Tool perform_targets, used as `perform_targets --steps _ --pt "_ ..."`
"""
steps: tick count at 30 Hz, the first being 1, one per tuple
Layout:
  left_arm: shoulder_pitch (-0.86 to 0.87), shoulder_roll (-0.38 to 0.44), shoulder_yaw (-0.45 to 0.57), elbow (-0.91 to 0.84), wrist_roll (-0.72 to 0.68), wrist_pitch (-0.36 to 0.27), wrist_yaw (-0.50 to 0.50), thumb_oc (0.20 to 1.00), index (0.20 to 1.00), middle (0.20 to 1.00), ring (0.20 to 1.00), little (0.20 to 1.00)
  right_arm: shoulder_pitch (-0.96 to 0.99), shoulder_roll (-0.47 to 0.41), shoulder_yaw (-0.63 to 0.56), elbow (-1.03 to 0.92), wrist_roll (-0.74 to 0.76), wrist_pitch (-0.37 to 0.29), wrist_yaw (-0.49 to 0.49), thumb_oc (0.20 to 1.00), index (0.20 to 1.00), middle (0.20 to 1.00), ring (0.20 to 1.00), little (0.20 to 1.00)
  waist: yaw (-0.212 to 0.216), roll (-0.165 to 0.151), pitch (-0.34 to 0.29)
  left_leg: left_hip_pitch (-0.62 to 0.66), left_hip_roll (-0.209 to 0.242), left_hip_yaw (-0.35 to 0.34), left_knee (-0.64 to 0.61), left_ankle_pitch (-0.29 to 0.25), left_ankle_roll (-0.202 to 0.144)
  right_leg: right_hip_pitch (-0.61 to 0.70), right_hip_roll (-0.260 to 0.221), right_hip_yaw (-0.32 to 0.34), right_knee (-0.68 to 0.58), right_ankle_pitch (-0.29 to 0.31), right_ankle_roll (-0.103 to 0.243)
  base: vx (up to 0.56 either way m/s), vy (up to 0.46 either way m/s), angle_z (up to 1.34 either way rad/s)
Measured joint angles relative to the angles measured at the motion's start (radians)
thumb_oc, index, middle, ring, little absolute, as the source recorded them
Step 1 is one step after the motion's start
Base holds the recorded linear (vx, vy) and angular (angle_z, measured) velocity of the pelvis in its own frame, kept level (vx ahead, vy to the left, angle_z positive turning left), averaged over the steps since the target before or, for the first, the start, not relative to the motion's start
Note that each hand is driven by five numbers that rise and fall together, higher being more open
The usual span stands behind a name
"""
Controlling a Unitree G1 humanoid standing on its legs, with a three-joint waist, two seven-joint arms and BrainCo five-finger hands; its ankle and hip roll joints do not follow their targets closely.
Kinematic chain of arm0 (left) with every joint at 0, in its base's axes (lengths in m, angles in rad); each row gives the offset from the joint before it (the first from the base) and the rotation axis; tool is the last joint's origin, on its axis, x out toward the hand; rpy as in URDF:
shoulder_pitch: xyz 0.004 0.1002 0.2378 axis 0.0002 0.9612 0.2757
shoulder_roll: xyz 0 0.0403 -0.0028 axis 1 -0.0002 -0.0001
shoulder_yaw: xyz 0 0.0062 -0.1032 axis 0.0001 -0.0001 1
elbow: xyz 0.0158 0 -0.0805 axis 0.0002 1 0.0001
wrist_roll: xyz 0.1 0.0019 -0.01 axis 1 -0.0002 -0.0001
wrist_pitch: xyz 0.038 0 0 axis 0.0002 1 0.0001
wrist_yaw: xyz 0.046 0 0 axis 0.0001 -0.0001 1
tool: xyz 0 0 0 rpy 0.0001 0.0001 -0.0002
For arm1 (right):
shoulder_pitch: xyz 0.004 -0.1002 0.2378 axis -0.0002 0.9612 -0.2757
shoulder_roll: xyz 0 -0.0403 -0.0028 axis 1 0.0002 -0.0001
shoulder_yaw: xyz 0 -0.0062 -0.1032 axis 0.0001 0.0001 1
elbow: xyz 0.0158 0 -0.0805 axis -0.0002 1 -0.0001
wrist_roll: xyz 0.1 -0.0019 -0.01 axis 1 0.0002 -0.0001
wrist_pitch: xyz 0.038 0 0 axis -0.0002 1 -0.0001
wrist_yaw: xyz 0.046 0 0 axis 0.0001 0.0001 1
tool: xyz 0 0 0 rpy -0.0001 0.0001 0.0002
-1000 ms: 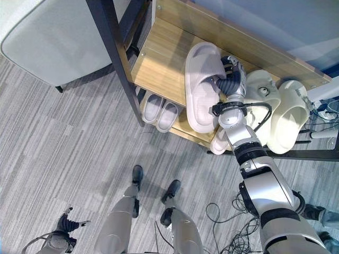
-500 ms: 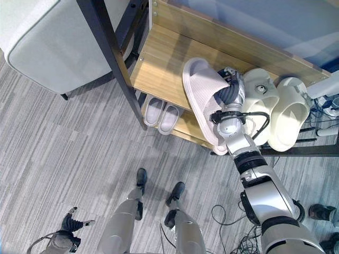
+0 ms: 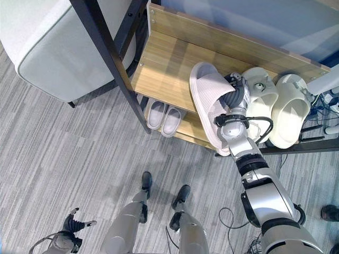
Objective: Arrange the slippers neatly on the shoe rack.
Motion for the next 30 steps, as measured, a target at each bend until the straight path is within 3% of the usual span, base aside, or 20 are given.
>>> perform_targets --steps 18,25,30 --pt "0.005 -0.002 0.004 0.001 -0.035 0.001 -0.004 1.0 1.0 1.0 1.0 1.0 0.0 0.009 -0.038 0.02 0.014 -0.005 -0.02 0.2 0.2 0.2 0.2 0.2 -0.011 0.006 -0.02 -0.013 -0.005 0.006 0.0 0.003 0.004 -0.022 -0.009 0.007 0.013 -0.004 0.006 0.0 0.0 0.0" --pt "0.04 -0.01 0.037 0.002 -0.036 0.003 -0.003 1.0 1.0 1.0 1.0 1.0 0.033 0.035 -0.073 0.023 0.019 -0.003 -0.061 0.2 0.2 0.2 0.2 0.2 -0.013 0.031 -0.077 0.006 -0.005 0.007 -0.009 0.003 0.004 -0.005 -0.006 0.008 0.004 -0.005 0.007 0.0 -0.002 -0.01" --pt "0.042 -0.01 0.037 0.003 -0.037 0.005 -0.004 1.0 1.0 1.0 1.0 1.0 0.033 0.035 -0.073 0.065 0.018 -0.005 -0.063 0.2 0.2 0.2 0.2 0.2 -0.012 0.029 -0.094 0.007 -0.005 0.009 -0.016 0.004 0.005 -0.009 -0.007 0.008 0.007 -0.008 0.012 0.0 0.0 0.0"
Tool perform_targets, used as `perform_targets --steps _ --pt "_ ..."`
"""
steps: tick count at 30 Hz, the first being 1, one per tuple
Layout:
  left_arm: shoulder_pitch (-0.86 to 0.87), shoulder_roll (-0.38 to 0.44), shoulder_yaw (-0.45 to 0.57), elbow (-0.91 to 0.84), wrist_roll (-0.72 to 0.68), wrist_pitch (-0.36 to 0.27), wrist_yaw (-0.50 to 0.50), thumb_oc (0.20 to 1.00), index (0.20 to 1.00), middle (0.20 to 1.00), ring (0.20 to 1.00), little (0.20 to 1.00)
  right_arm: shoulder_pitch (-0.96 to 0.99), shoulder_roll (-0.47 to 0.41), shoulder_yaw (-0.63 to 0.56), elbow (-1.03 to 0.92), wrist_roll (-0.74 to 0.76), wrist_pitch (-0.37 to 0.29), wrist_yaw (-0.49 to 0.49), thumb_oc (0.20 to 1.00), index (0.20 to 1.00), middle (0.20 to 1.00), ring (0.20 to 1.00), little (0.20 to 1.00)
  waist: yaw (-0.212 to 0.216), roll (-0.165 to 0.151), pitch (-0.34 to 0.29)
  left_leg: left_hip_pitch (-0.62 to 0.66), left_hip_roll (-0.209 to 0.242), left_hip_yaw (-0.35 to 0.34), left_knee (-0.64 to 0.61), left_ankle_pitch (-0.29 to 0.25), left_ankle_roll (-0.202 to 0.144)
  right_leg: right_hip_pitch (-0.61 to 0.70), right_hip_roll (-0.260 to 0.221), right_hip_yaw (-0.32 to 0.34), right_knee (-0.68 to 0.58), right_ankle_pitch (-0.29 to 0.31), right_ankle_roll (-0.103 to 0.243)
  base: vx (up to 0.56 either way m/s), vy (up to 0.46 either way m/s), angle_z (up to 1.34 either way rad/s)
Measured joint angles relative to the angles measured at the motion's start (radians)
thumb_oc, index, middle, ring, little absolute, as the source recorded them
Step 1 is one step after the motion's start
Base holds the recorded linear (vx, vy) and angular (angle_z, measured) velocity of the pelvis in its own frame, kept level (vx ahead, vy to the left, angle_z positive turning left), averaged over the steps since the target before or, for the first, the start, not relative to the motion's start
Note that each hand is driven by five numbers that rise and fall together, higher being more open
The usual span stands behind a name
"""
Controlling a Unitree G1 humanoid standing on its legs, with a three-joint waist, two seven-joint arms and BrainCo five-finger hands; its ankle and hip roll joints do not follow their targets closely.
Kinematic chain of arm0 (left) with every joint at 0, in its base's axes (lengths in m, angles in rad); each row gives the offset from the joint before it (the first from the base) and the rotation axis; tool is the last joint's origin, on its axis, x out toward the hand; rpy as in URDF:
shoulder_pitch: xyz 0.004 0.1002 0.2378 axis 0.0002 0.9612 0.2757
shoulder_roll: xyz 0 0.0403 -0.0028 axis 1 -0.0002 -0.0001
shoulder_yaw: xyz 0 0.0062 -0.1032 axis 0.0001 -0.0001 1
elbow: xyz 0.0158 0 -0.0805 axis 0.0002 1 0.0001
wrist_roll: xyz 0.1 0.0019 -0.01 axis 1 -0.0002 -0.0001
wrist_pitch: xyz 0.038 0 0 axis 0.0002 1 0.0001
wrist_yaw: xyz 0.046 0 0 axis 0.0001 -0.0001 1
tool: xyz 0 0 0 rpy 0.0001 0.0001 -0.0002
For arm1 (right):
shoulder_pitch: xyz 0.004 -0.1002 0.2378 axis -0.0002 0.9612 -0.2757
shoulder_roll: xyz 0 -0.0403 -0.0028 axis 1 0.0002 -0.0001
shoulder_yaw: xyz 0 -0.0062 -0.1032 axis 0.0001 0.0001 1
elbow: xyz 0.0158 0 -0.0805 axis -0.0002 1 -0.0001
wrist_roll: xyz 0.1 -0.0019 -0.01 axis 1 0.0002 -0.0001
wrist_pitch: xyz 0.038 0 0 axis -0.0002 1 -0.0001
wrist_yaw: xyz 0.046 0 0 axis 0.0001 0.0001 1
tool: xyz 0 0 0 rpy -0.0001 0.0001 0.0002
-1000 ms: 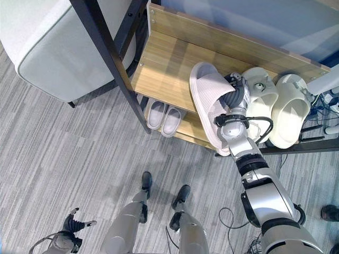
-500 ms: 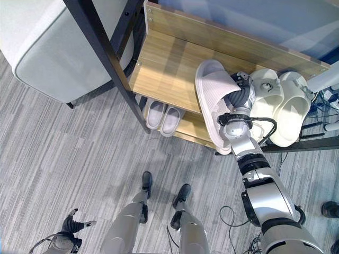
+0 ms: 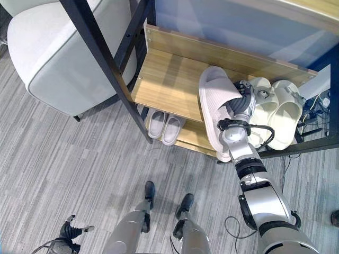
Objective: Arrange the slippers neatly on the shoe rack.
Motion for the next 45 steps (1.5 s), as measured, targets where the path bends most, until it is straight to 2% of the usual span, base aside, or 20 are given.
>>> perform_targets --steps 5,9,14,17,20,21,22,23,25,28,32,33,35,37,40,42,43,44,45 --pt "0.006 -0.001 0.0 0.017 -0.001 0.0 -0.001 1.0 1.0 1.0 1.0 1.0 -0.005 0.0 0.001 0.009 0.003 -0.003 0.008 0.2 0.2 0.2 0.2 0.2 0.0 -0.001 0.0 -0.001 -0.003 0.002 -0.012 0.002 0.002 -0.015 -0.006 0.003 0.015 -0.009 0.007 0.0 0.0 0.0" --pt "0.006 0.0 0.0 0.018 0.0 0.002 -0.01 1.0 1.0 1.0 1.0 1.0 -0.001 0.01 -0.006 -0.03 0.12 -0.028 0.06 0.2 0.2 0.2 0.2 0.2 -0.004 -0.001 0.0 -0.001 -0.005 0.0 -0.015 0.006 0.008 -0.013 -0.005 0.003 0.012 -0.007 0.004 0.0 0.0 0.0" --pt "0.013 -0.001 0.003 0.04 0.008 0.011 -0.026 1.0 1.0 1.0 1.0 1.0 0.029 0.064 -0.013 -0.127 0.244 -0.053 0.135 0.2 0.2 0.2 0.2 0.2 -0.026 -0.004 -0.001 0.025 -0.003 -0.003 -0.018 0.003 0.005 0.022 0.0 -0.001 -0.003 -0.008 0.005 0.03 0.01 0.02" --pt "0.029 -0.009 0.008 0.04 0.02 0.023 -0.04 1.0 1.0 1.0 1.0 1.0 0.105 0.075 -0.005 -0.259 0.267 -0.074 0.175 0.2 0.2 0.2 0.2 0.2 -0.034 -0.014 -0.005 0.08 -0.005 0.0 -0.04 -0.001 -0.002 0.075 0.004 -0.001 -0.025 -0.009 0.007 0.01 0.037 -0.02" --pt "0.057 -0.025 0.03 0.039 0.047 0.026 -0.042 1.0 1.0 1.0 1.0 1.0 0.264 0.064 -0.006 -0.425 0.256 -0.08 0.225 0.2 0.2 0.2 0.2 0.2 -0.066 -0.053 -0.044 0.114 -0.012 0.005 -0.053 -0.001 -0.002 0.104 -0.001 0.0 -0.033 -0.011 0.006 0.04 0.031 0.0" --pt "0.057 -0.025 0.031 0.038 0.051 0.029 -0.045 1.0 1.0 1.0 1.0 1.0 0.296 0.058 -0.008 -0.449 0.254 -0.081 0.24 0.2 0.2 0.2 0.2 0.2 -0.082 -0.058 -0.049 0.128 -0.012 0.011 -0.054 -0.007 -0.01 0.111 -0.002 0.003 -0.039 -0.013 0.009 0.04 0.018 -0.06" --pt "0.055 -0.025 0.04 0.036 0.052 0.033 -0.048 1.0 1.0 1.0 1.0 1.0 0.364 0.037 -0.009 -0.509 0.241 -0.082 0.256 0.2 0.2 0.2 0.2 0.2 -0.079 -0.059 -0.065 0.136 -0.013 0.013 -0.057 -0.011 -0.016 0.119 -0.003 0.003 -0.04 -0.017 0.014 0.04 0.039 -0.21" --pt "0.06 -0.025 0.046 0.037 0.056 0.042 -0.051 1.0 1.0 1.0 1.0 1.0 0.423 0.022 -0.009 -0.551 0.217 -0.083 0.278 0.2 0.2 0.2 0.2 0.2 -0.099 -0.062 -0.077 0.171 -0.013 0.028 -0.073 -0.011 -0.016 0.144 -0.002 0.021 -0.046 -0.015 0.014 0.04 0.046 -0.25" --pt "0.071 -0.028 0.073 0.034 0.06 0.041 -0.062 1.0 1.0 1.0 1.0 1.0 0.535 0.007 -0.064 -0.661 0.216 -0.086 0.325 0.2 0.2 0.2 0.2 0.2 -0.111 -0.053 -0.088 0.208 -0.013 0.044 -0.093 -0.011 -0.016 0.165 0.0 0.03 -0.058 -0.017 0.017 0.02 0.036 -0.27" --pt "0.09 -0.025 0.102 0.037 0.06 0.045 -0.068 1.0 1.0 1.0 1.0 1.0 0.708 -0.073 -0.077 -0.793 0.224 -0.098 0.415 0.2 0.2 0.2 0.2 0.2 -0.144 -0.035 -0.128 0.244 -0.013 0.065 -0.108 -0.017 -0.022 0.183 0.002 0.058 -0.066 -0.017 0.017 0.02 0.028 -0.27" --pt "0.087 -0.027 0.118 0.024 0.074 0.04 -0.072 1.0 1.0 1.0 1.0 1.0 0.869 -0.162 -0.075 -0.87 0.248 -0.111 0.547 0.2 0.2 0.2 0.2 0.2 -0.185 -0.007 -0.158 0.28 -0.007 0.094 -0.108 -0.024 -0.015 0.21 0.01 0.088 -0.085 -0.01 0.017 -0.01 0.025 -0.22" --pt "0.092 -0.026 0.121 0.016 0.09 0.039 -0.08 1.0 1.0 1.0 1.0 1.0 0.916 -0.174 -0.07 -0.887 0.27 -0.117 0.592 0.2 0.2 0.2 0.2 0.2 -0.179 -0.001 -0.164 0.288 -0.004 0.103 -0.108 -0.027 -0.013 0.218 0.013 0.092 -0.09 -0.01 0.017 -0.03 0.01 -0.38" --pt "0.1 -0.034 0.124 0.015 0.097 0.033 -0.104 1.0 1.0 1.0 1.0 1.0 0.976 -0.178 -0.031 -0.888 0.305 -0.117 0.693 0.2 0.2 0.2 0.2 0.2 -0.202 0.003 -0.175 0.293 0.006 0.123 -0.109 -0.036 -0.016 0.214 0.022 0.11 -0.095 -0.002 0.017 -0.04 0.004 -0.35" --pt "0.1 -0.039 0.124 0.016 0.099 0.022 -0.106 1.0 1.0 1.0 1.0 1.0 0.999 -0.187 -0.029 -0.891 0.308 -0.117 0.735 0.2 0.2 0.2 0.2 0.2 -0.204 0.003 -0.175 0.293 0.009 0.125 -0.109 -0.037 -0.019 0.212 0.023 0.107 -0.094 -0.002 0.016 -0.03 0.002 -0.02" --pt "0.108 -0.046 0.119 0.021 0.098 0.022 -0.111 1.0 1.0 1.0 1.0 1.0 1.033 -0.216 -0.031 -0.821 0.28 -0.117 0.755 0.2 0.2 0.2 0.2 0.2 -0.203 -0.006 -0.171 0.288 0.005 0.13 -0.109 -0.039 -0.018 0.201 0.018 0.111 -0.088 -0.002 0.016 -0.07 -0.005 -0.03" --pt "0.088 -0.042 0.117 0.008 0.096 0.021 -0.109 1.0 1.0 1.0 1.0 1.0 0.982 -0.198 -0.031 -0.692 0.186 -0.126 0.725 0.2 0.2 0.2 0.2 0.2 -0.201 -0.026 -0.143 0.216 0.007 0.132 -0.063 -0.031 -0.002 0.123 0.007 0.115 -0.038 -0.004 0.016 -0.39 -0.009 -0.08" --pt "0.062 -0.051 0.115 0.0 0.094 0.02 -0.107 1.0 1.0 1.0 1.0 1.0 0.935 -0.183 -0.028 -0.629 0.152 -0.117 0.695 0.2 0.2 0.2 0.2 0.2 -0.196 -0.033 -0.105 0.186 0.008 0.133 -0.039 -0.031 0.005 0.095 0.003 0.118 -0.015 -0.003 0.014 -0.41 -0.018 -0.1" --pt "0.021 -0.041 0.109 -0.034 0.088 0.016 -0.1 1.0 1.0 1.0 1.0 1.0 0.836 -0.144 -0.03 -0.509 0.117 -0.11 0.638 0.2 0.2 0.2 0.2 0.2 -0.191 -0.057 -0.037 0.111 0.013 0.132 0.054 -0.035 0.009 0.028 -0.019 0.117 0.048 -0.003 0.014 -0.28 -0.013 -0.13" --pt "-0.005 -0.039 0.077 -0.05 0.088 0.01 -0.101 1.0 1.0 1.0 1.0 1.0 0.772 -0.136 -0.025 -0.454 0.103 -0.101 0.614 0.2 0.2 0.2 0.2 0.2 -0.182 -0.059 0.013 0.083 0.014 0.127 0.08 -0.037 0.009 0.005 -0.024 0.117 0.07 -0.004 0.015 -0.23 -0.021 -0.03"
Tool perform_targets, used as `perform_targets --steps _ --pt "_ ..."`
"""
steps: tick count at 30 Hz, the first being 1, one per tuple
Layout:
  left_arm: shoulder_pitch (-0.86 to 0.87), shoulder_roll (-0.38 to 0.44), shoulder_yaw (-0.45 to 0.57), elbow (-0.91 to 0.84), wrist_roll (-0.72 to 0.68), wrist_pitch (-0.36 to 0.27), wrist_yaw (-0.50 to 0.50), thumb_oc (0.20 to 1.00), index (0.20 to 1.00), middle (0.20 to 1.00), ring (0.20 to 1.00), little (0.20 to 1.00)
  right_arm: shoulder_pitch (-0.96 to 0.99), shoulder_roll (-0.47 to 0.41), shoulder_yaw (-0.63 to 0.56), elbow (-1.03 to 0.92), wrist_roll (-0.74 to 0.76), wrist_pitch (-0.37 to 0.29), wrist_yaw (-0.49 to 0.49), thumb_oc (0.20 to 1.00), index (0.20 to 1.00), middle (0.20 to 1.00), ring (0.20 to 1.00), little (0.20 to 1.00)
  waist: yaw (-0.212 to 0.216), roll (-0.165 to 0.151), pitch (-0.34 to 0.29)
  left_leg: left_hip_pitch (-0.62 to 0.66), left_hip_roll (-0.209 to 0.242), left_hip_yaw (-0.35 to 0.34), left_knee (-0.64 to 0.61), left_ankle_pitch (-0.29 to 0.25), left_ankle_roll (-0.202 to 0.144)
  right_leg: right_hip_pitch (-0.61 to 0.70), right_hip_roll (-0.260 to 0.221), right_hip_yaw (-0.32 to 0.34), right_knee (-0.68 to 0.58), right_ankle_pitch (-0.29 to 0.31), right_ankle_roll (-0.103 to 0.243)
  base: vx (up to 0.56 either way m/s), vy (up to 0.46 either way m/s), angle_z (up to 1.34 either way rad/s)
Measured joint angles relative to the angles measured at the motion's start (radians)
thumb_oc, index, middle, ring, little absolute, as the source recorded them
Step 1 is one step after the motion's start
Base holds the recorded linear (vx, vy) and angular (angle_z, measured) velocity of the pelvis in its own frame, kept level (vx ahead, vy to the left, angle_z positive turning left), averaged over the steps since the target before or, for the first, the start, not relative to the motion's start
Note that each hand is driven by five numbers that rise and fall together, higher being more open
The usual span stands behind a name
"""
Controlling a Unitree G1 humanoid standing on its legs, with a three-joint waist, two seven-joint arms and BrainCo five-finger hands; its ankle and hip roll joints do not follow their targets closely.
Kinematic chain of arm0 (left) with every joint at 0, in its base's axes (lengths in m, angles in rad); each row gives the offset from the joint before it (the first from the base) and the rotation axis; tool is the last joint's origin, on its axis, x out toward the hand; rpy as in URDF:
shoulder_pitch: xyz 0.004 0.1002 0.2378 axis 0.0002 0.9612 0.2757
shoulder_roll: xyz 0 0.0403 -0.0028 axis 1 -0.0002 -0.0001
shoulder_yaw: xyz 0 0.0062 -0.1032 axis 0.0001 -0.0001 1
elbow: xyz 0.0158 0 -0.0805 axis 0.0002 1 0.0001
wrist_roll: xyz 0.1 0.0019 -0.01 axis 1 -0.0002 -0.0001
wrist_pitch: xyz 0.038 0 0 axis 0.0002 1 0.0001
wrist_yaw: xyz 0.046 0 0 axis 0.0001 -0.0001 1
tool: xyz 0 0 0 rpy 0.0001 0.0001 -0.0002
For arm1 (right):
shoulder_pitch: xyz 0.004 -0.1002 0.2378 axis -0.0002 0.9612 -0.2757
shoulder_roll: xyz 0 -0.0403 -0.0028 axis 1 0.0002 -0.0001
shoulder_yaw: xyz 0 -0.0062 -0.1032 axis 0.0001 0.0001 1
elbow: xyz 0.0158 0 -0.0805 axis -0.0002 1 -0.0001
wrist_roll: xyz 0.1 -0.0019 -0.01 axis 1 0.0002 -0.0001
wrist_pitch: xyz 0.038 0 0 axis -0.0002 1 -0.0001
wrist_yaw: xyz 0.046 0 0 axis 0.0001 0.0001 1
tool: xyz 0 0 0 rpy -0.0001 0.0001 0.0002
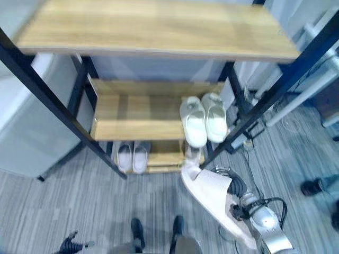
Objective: Arrange the slippers neatly on the shoe rack.
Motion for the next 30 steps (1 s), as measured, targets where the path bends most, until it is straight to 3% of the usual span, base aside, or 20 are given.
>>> perform_targets --steps 3,5,6,8,9,10,12,13,14,15,17,18,22,23,24,26,30 --pt "-0.094 -0.005 -0.041 -0.007 -0.006 -0.014 0.011 1.0 1.0 1.0 1.0 1.0 -0.152 0.006 -0.004 0.033 -0.033 0.014 -0.087 0.2 0.2 0.2 0.2 0.2 0.013 0.027 0.16 -0.117 0.008 -0.015 0.071 -0.026 -0.005 -0.117 -0.014 -0.003 0.09 -0.005 -0.005 -0.15 -0.007 0.05" --pt "-0.142 0.019 -0.042 -0.01 -0.037 -0.012 0.039 1.0 1.0 1.0 1.0 1.0 -0.237 0.02 -0.006 0.044 -0.043 0.015 -0.138 0.2 0.2 0.2 0.2 0.2 0.036 0.025 0.256 -0.201 0.013 -0.017 0.14 -0.037 -0.001 -0.212 -0.04 -0.008 0.183 -0.032 -0.04 -0.12 -0.022 0.05" --pt "-0.159 0.029 -0.04 -0.009 -0.049 -0.011 0.043 1.0 1.0 1.0 1.0 1.0 -0.263 0.033 -0.007 0.063 -0.044 0.017 -0.153 0.2 0.2 0.2 0.2 0.2 0.058 0.023 0.293 -0.219 0.013 -0.017 0.157 -0.038 0.0 -0.233 -0.052 -0.02 0.208 -0.036 -0.046 -0.19 -0.034 0.1" --pt "-0.15 0.046 -0.05 -0.004 -0.049 -0.015 0.067 1.0 1.0 1.0 1.0 1.0 -0.266 0.13 -0.028 0.107 -0.039 0.009 -0.204 0.2 0.2 0.2 0.2 0.2 0.05 0.013 0.303 -0.299 0.023 -0.01 0.285 -0.1 0.014 -0.299 -0.09 -0.035 0.298 -0.062 -0.05 -0.23 -0.061 0.1" --pt "-0.164 0.076 -0.076 -0.002 -0.049 -0.009 0.08 1.0 1.0 1.0 1.0 1.0 -0.264 0.167 -0.009 0.119 -0.03 0.014 -0.236 0.2 0.2 0.2 0.2 0.2 0.037 0.033 0.317 -0.405 0.066 -0.011 0.415 -0.141 0.091 -0.38 -0.103 -0.037 0.407 -0.105 -0.03 -0.19 -0.076 0.0" --pt "-0.194 0.094 -0.076 -0.01 -0.049 -0.008 0.085 1.0 1.0 1.0 1.0 1.0 -0.264 0.166 -0.009 0.119 -0.029 0.014 -0.247 0.2 0.2 0.2 0.2 0.2 0.033 0.044 0.33 -0.454 0.073 -0.013 0.456 -0.157 0.115 -0.432 -0.134 -0.024 0.446 -0.117 -0.016 -0.18 -0.093 -0.16" --pt "-0.27 0.155 -0.083 -0.031 -0.051 -0.009 0.11 1.0 1.0 1.0 1.0 1.0 -0.342 0.182 0.003 0.168 -0.013 0.015 -0.28 0.2 0.2 0.2 0.2 0.2 0.014 0.054 0.339 -0.575 0.089 0.004 0.544 -0.17 0.133 -0.486 -0.224 0.057 0.384 -0.106 0.027 -0.17 -0.013 -0.36" --pt "-0.314 0.18 -0.105 -0.033 -0.083 -0.027 0.124 1.0 1.0 1.0 1.0 1.0 -0.431 0.188 0.048 0.194 0.024 0.023 -0.312 0.2 0.2 0.2 0.2 0.2 0.022 0.049 0.34 -0.633 0.113 0.009 0.575 -0.179 0.11 -0.556 -0.183 0.103 0.378 -0.058 0.049 -0.05 -0.007 -0.53" --pt "-0.323 0.159 -0.093 -0.033 -0.118 -0.038 0.131 1.0 1.0 1.0 1.0 1.0 -0.503 0.165 0.087 0.172 0.038 0.022 -0.318 0.2 0.2 0.2 0.2 0.2 0.007 0.061 0.34 -0.664 0.113 0.013 0.578 -0.168 0.093 -0.62 -0.175 0.16 0.428 -0.058 0.046 0.09 -0.086 -0.43" --pt "-0.317 0.115 -0.091 -0.033 -0.129 -0.044 0.134 1.0 1.0 1.0 1.0 1.0 -0.53 0.156 0.078 0.141 0.052 0.021 -0.338 0.2 0.2 0.2 0.2 0.2 0.021 0.07 0.338 -0.675 0.112 0.005 0.591 -0.167 0.075 -0.658 -0.194 0.157 0.495 -0.062 0.038 0.09 -0.098 0.27" --pt "-0.294 0.1 -0.095 -0.029 -0.135 -0.047 0.138 1.0 1.0 1.0 1.0 1.0 -0.559 0.129 0.068 0.1 0.056 0.012 -0.356 0.2 0.2 0.2 0.2 0.2 0.024 0.072 0.338 -0.742 0.116 -0.041 0.652 -0.182 0.009 -0.711 -0.221 0.089 0.545 -0.071 0.015 0.07 -0.058 0.18" --pt "-0.271 0.085 -0.1 -0.033 -0.153 -0.049 0.141 1.0 1.0 1.0 1.0 1.0 -0.599 0.111 0.069 0.097 0.057 0.012 -0.368 0.2 0.2 0.2 0.2 0.2 0.041 0.077 0.336 -0.754 0.111 -0.079 0.728 -0.236 0.034 -0.735 -0.219 0.066 0.572 -0.074 0.006 0.05 -0.012 -0.39" --pt "-0.245 0.092 -0.11 -0.071 -0.172 -0.059 0.148 1.0 1.0 1.0 1.0 1.0 -0.822 0.026 0.07 0.104 0.075 0.012 -0.434 0.2 0.2 0.2 0.2 0.2 0.106 0.102 0.338 -0.895 0.133 -0.127 0.806 -0.249 -0.002 -0.897 -0.234 0.027 0.736 -0.125 -0.062 0.09 0.016 -0.03" --pt "-0.245 0.097 -0.109 -0.09 -0.199 -0.063 0.151 1.0 1.0 1.0 1.0 1.0 -0.916 0.001 0.079 0.127 0.074 0.012 -0.457 0.2 0.2 0.2 0.2 0.2 0.117 0.126 0.339 -0.955 0.134 -0.146 0.861 -0.263 -0.012 -0.954 -0.252 0.024 0.807 -0.151 -0.09 0.15 0.038 0.0" --pt "-0.245 0.107 -0.111 -0.094 -0.201 -0.073 0.151 1.0 1.0 1.0 1.0 1.0 -0.959 -0.005 0.081 0.154 0.074 0.015 -0.463 0.2 0.2 0.2 0.2 0.2 0.13 0.13 0.339 -0.987 0.136 -0.157 0.901 -0.278 -0.017 -0.984 -0.255 0.026 0.848 -0.169 -0.102 0.13 0.03 0.08" --pt "-0.247 0.131 -0.113 -0.094 -0.207 -0.077 0.152 1.0 1.0 1.0 1.0 1.0 -1.016 -0.008 0.082 0.182 0.074 0.021 -0.472 0.2 0.2 0.2 0.2 0.2 0.151 0.134 0.338 -1.045 0.148 -0.174 0.981 -0.313 -0.018 -1.036 -0.266 0.03 0.928 -0.206 -0.12 0.08 0.018 0.01" --pt "-0.245 0.142 -0.114 -0.099 -0.232 -0.084 0.157 1.0 1.0 1.0 1.0 1.0 -1.084 -0.004 0.131 0.181 0.074 0.027 -0.486 0.2 0.2 0.2 0.2 0.2 0.161 0.145 0.337 -1.107 0.15 -0.185 1.088 -0.363 -0.014 -1.094 -0.29 0.051 1.034 -0.256 -0.121 0.08 0.004 0.03"
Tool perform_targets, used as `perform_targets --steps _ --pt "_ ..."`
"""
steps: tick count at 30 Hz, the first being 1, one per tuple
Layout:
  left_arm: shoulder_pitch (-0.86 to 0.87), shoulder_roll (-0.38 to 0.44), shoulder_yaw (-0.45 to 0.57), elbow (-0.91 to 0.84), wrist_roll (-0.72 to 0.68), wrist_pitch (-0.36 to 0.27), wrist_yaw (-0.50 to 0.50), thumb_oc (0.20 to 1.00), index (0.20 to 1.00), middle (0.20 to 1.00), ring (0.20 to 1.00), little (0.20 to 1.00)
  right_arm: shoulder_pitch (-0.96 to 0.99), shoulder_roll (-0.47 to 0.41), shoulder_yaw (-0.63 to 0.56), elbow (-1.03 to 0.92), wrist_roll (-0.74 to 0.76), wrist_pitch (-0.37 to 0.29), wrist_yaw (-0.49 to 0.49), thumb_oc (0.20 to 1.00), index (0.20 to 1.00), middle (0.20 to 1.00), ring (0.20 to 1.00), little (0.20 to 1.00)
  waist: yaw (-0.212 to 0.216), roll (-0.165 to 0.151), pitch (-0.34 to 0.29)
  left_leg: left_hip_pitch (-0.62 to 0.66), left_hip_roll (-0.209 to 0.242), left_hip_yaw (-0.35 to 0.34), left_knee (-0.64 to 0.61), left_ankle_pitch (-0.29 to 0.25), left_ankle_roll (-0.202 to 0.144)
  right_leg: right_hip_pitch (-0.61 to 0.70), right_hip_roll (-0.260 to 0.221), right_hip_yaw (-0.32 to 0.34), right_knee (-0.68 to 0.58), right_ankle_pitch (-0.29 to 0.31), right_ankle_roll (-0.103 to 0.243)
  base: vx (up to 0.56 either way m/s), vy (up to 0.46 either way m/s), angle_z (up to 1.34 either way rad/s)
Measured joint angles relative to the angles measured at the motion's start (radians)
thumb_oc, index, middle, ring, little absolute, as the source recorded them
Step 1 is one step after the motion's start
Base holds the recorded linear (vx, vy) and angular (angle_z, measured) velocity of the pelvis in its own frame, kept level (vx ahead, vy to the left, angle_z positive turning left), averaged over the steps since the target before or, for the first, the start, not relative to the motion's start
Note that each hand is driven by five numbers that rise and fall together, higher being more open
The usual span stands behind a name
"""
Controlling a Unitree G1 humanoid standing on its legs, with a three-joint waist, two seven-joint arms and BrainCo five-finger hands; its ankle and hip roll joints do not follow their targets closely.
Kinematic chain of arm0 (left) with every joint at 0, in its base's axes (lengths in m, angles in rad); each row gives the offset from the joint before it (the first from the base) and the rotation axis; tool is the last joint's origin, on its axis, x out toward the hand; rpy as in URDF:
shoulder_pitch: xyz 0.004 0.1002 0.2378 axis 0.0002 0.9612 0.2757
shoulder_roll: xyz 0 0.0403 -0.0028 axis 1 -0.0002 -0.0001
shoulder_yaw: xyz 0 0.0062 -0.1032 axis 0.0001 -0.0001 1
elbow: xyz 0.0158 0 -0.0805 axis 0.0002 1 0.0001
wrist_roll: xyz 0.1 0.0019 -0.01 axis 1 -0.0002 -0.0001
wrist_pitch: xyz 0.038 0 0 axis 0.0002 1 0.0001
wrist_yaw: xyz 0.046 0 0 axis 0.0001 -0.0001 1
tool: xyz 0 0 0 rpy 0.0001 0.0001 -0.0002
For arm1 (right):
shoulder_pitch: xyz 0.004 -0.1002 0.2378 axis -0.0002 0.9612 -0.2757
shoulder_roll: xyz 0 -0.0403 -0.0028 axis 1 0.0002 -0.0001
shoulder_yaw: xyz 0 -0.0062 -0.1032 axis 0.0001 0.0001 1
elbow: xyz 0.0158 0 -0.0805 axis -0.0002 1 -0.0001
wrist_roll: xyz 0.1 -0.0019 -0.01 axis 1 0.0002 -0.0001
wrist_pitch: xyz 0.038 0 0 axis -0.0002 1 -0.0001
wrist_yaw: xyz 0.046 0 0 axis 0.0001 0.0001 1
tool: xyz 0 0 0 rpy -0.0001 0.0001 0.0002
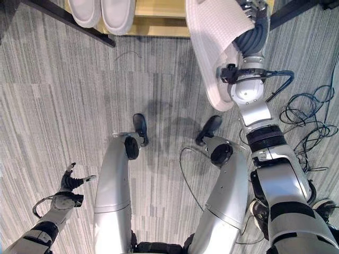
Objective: Arrange the slippers neatly on the shoe rack.
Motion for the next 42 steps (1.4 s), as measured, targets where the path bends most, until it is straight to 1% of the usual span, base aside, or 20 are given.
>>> perform_targets --steps 1,4,5,7,9,11,14,16,17,21,26,31,32,35,37,39,41,42 --pt "-0.002 0.0 -0.001 -0.006 -0.005 0.0 0.001 1.0 1.0 1.0 1.0 1.0 -0.017 0.001 0.0 0.001 0.0 0.0 -0.001 0.2 0.2 0.2 0.2 0.2 0.009 0.001 0.0 -0.016 -0.001 -0.004 0.012 -0.002 -0.001 -0.014 -0.002 0.003 0.012 -0.001 -0.003 0.07 0.005 0.03" --pt "-0.005 -0.002 -0.002 -0.01 -0.005 0.0 0.002 1.0 1.0 1.0 1.0 1.0 -0.038 0.007 0.023 0.02 -0.002 0.005 -0.006 0.2 0.2 0.2 0.2 0.2 0.024 0.002 -0.001 -0.043 -0.008 -0.011 0.058 -0.025 0.002 -0.041 -0.018 0.014 0.064 -0.028 -0.003 0.07 0.009 0.07" --pt "-0.007 -0.002 -0.003 -0.011 -0.005 0.001 0.002 1.0 1.0 1.0 1.0 1.0 -0.073 0.009 0.032 0.053 -0.004 0.006 -0.009 0.2 0.2 0.2 0.2 0.2 0.022 0.003 -0.002 -0.058 -0.008 -0.01 0.075 -0.03 0.003 -0.061 -0.021 0.022 0.081 -0.034 -0.006 0.08 0.016 0.06" --pt "-0.011 -0.002 -0.003 -0.013 -0.006 -0.001 0.002 1.0 1.0 1.0 1.0 1.0 -0.126 0.019 0.037 0.105 -0.024 0.014 -0.027 0.2 0.2 0.2 0.2 0.2 0.035 0.007 -0.003 -0.091 -0.012 -0.013 0.093 -0.036 0.01 -0.094 -0.033 0.026 0.103 -0.043 -0.008 0.09 0.01 0.03" --pt "-0.014 0.002 -0.003 -0.013 -0.012 -0.001 0.003 1.0 1.0 1.0 1.0 1.0 -0.187 0.014 0.037 0.161 -0.029 0.022 -0.048 0.2 0.2 0.2 0.2 0.2 0.059 0.013 -0.004 -0.116 -0.014 -0.019 0.113 -0.039 0.009 -0.121 -0.036 0.033 0.128 -0.049 -0.017 0.11 0.003 0.08" --pt "-0.011 0.011 -0.003 -0.013 -0.014 -0.004 0.004 1.0 1.0 1.0 1.0 1.0 -0.235 -0.006 0.043 0.179 -0.04 0.023 -0.084 0.2 0.2 0.2 0.2 0.2 0.078 0.025 -0.011 -0.142 -0.023 -0.03 0.146 -0.049 0.006 -0.142 -0.052 0.043 0.172 -0.072 -0.019 0.11 0.007 0.14" --pt "-0.012 0.022 -0.003 -0.012 -0.014 -0.007 0.005 1.0 1.0 1.0 1.0 1.0 -0.271 -0.031 0.062 0.198 -0.04 0.024 -0.098 0.2 0.2 0.2 0.2 0.2 0.077 0.03 -0.012 -0.15 -0.03 -0.027 0.156 -0.052 0.009 -0.153 -0.063 0.05 0.186 -0.078 -0.018 0.08 0.004 0.08" --pt "-0.012 0.029 -0.003 -0.012 -0.014 -0.018 0.006 1.0 1.0 1.0 1.0 1.0 -0.292 -0.052 0.085 0.209 -0.043 0.026 -0.124 0.2 0.2 0.2 0.2 0.2 0.076 0.034 -0.013 -0.15 -0.038 -0.029 0.165 -0.054 0.009 -0.153 -0.069 0.053 0.198 -0.085 -0.015 0.07 -0.009 0.09" --pt "-0.012 0.029 -0.004 -0.012 -0.014 -0.019 0.006 1.0 1.0 1.0 1.0 1.0 -0.309 -0.062 0.104 0.214 -0.064 0.026 -0.132 0.2 0.2 0.2 0.2 0.2 0.076 0.035 -0.013 -0.149 -0.037 -0.028 0.166 -0.054 0.008 -0.153 -0.071 0.054 0.2 -0.085 -0.015 0.06 -0.005 0.02" --pt "-0.012 0.034 -0.006 -0.012 -0.014 -0.023 0.007 1.0 1.0 1.0 1.0 1.0 -0.353 -0.078 0.128 0.312 -0.107 0.037 -0.166 0.2 0.2 0.2 0.2 0.2 0.079 0.035 -0.013 -0.132 -0.042 -0.025 0.162 -0.053 0.007 -0.138 -0.076 0.058 0.198 -0.085 -0.016 0.04 -0.002 0.03" --pt "-0.01 0.065 -0.077 -0.01 -0.014 -0.04 0.01 1.0 1.0 1.0 1.0 1.0 -0.422 -0.108 0.183 0.422 -0.116 0.045 -0.201 0.2 0.2 0.2 0.2 0.2 0.081 0.039 -0.016 -0.13 -0.046 -0.028 0.161 -0.052 0.007 -0.134 -0.079 0.056 0.199 -0.086 -0.016 0.03 0.003 0.01" --pt "-0.015 0.069 -0.084 -0.011 -0.014 -0.043 0.01 1.0 1.0 1.0 1.0 1.0 -0.425 -0.122 0.183 0.455 -0.109 0.044 -0.211 0.2 0.2 0.2 0.2 0.2 0.079 0.041 -0.016 -0.129 -0.051 -0.03 0.169 -0.05 0.006 -0.127 -0.086 0.055 0.204 -0.086 -0.015 0.0 -0.003 0.01" --pt "-0.014 0.069 -0.089 -0.01 -0.014 -0.043 0.013 1.0 1.0 1.0 1.0 1.0 -0.422 -0.119 0.182 0.488 -0.095 0.044 -0.212 0.2 0.2 0.2 0.2 0.2 0.079 0.045 -0.014 -0.13 -0.054 -0.033 0.185 -0.052 0.009 -0.127 -0.093 0.061 0.223 -0.089 -0.016 0.0 0.007 0.06" --pt "-0.014 0.08 -0.122 -0.011 -0.037 -0.046 0.015 1.0 1.0 1.0 1.0 1.0 -0.421 -0.114 0.212 0.48 -0.076 0.044 -0.212 0.2 0.2 0.2 0.2 0.2 0.072 0.057 -0.012 -0.144 -0.063 -0.052 0.23 -0.062 0.014 -0.13 -0.101 0.065 0.265 -0.106 -0.013 0.02 0.011 0.05" --pt "-0.011 0.081 -0.121 -0.01 -0.047 -0.042 0.015 1.0 1.0 1.0 1.0 1.0 -0.418 -0.115 0.213 0.472 -0.064 0.044 -0.212 0.2 0.2 0.2 0.2 0.2 0.07 0.057 -0.012 -0.154 -0.066 -0.056 0.262 -0.069 0.014 -0.138 -0.104 0.075 0.296 -0.116 -0.009 0.03 0.021 0.0" --pt "0.002 0.104 -0.121 -0.009 -0.053 -0.04 0.016 1.0 1.0 1.0 1.0 1.0 -0.426 -0.114 0.213 0.421 -0.056 0.042 -0.216 0.2 0.2 0.2 0.2 0.2 0.068 0.058 -0.013 -0.175 -0.063 -0.072 0.315 -0.091 0.007 -0.151 -0.104 0.081 0.337 -0.13 -0.007 0.02 0.025 -0.07" --pt "-0.001 0.115 -0.121 -0.009 -0.054 -0.04 0.023 1.0 1.0 1.0 1.0 1.0 -0.431 -0.108 0.214 0.397 -0.053 0.041 -0.22 0.2 0.2 0.2 0.2 0.2 0.065 0.058 -0.013 -0.186 -0.063 -0.079 0.339 -0.096 0.014 -0.157 -0.104 0.081 0.356 -0.133 -0.007 0.01 0.014 -0.02" --pt "-0.006 0.115 -0.122 -0.009 -0.054 -0.04 0.034 1.0 1.0 1.0 1.0 1.0 -0.431 -0.091 0.223 0.395 -0.046 0.042 -0.222 0.2 0.2 0.2 0.2 0.2 0.065 0.058 -0.013 -0.184 -0.066 -0.077 0.352 -0.1 0.011 -0.157 -0.103 0.088 0.368 -0.136 -0.004 0.03 0.041 -0.02"
